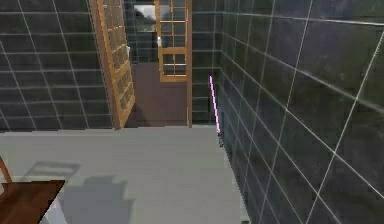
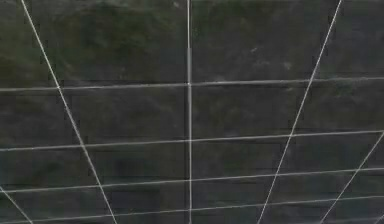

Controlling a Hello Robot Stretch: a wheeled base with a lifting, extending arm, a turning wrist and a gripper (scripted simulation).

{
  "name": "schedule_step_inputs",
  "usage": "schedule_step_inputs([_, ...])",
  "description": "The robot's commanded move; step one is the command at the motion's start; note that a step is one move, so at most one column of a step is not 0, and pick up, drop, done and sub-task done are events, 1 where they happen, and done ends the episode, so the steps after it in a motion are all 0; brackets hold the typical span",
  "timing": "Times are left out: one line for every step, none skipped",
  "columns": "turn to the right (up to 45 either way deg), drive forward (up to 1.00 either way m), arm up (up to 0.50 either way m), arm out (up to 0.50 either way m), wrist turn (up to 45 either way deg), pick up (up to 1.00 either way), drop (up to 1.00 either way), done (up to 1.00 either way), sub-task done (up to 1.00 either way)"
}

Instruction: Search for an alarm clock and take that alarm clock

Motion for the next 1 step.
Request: schedule_step_inputs([0.0,1.0,0.0,0.0,0.0,0.0,0.0,0.0,0.0])
